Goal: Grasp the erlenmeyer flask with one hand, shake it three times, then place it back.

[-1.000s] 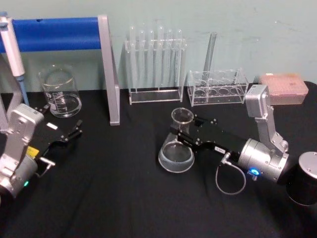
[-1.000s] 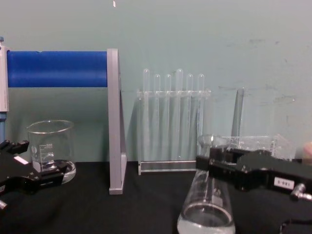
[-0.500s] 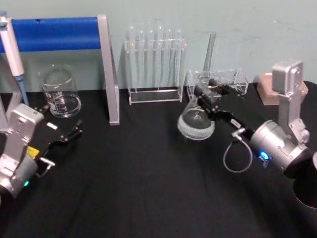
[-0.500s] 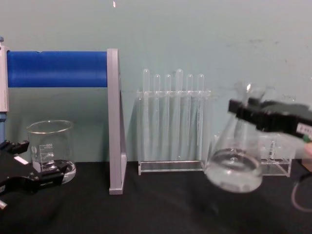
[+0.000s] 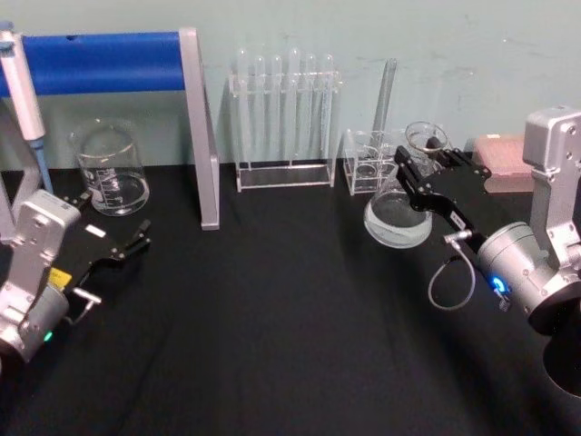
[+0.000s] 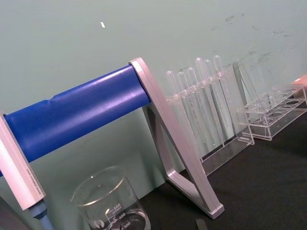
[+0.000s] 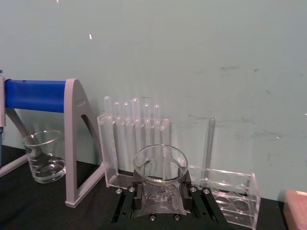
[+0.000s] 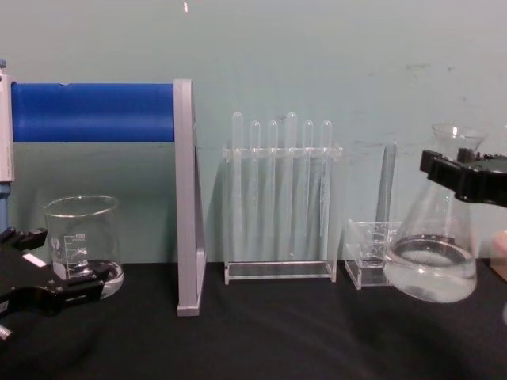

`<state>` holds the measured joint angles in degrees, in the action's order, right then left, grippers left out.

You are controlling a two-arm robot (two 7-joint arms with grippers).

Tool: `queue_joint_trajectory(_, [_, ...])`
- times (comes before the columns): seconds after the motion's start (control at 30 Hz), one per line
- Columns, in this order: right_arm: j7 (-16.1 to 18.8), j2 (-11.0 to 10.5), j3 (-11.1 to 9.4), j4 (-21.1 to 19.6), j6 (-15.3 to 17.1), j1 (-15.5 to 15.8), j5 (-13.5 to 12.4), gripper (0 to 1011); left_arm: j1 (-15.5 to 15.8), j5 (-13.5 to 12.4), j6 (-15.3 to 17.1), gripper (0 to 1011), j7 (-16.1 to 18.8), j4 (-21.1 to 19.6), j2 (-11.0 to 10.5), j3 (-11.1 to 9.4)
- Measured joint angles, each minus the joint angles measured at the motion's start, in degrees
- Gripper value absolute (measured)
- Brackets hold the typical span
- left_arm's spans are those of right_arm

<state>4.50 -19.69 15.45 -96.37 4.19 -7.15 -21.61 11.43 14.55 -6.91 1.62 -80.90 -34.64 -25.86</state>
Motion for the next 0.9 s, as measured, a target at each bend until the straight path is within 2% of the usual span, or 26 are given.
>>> queue_joint_trajectory(0.43, [-0.8, 1.8, -1.5, -0.6, 0.7, 1.1, 2.5, 449, 0.0, 0.0, 0.0, 1001, 0.0, 0.0, 0.0, 0.0])
queue_joint_trajectory(0.6, [0.2, 2.2, -1.4, -0.6, 0.8, 0.9, 3.1, 449, 0.0, 0.0, 0.0, 1001, 0.0, 0.0, 0.0, 0.0])
queue_joint_trajectory(0.73, [3.2, 2.3, -0.5, -0.3, 0.6, 0.4, 3.1, 449, 0.0, 0.0, 0.0, 1001, 0.0, 0.0, 0.0, 0.0])
queue_joint_trajectory(0.8, [6.2, 2.2, 0.5, 0.0, 0.2, -0.2, 3.1, 449, 0.0, 0.0, 0.0, 1001, 0.0, 0.0, 0.0, 0.0])
queue_joint_trajectory(0.9, [8.7, 2.2, 1.6, 0.2, 0.0, -0.8, 3.1, 449, 0.0, 0.0, 0.0, 1001, 0.0, 0.0, 0.0, 0.0])
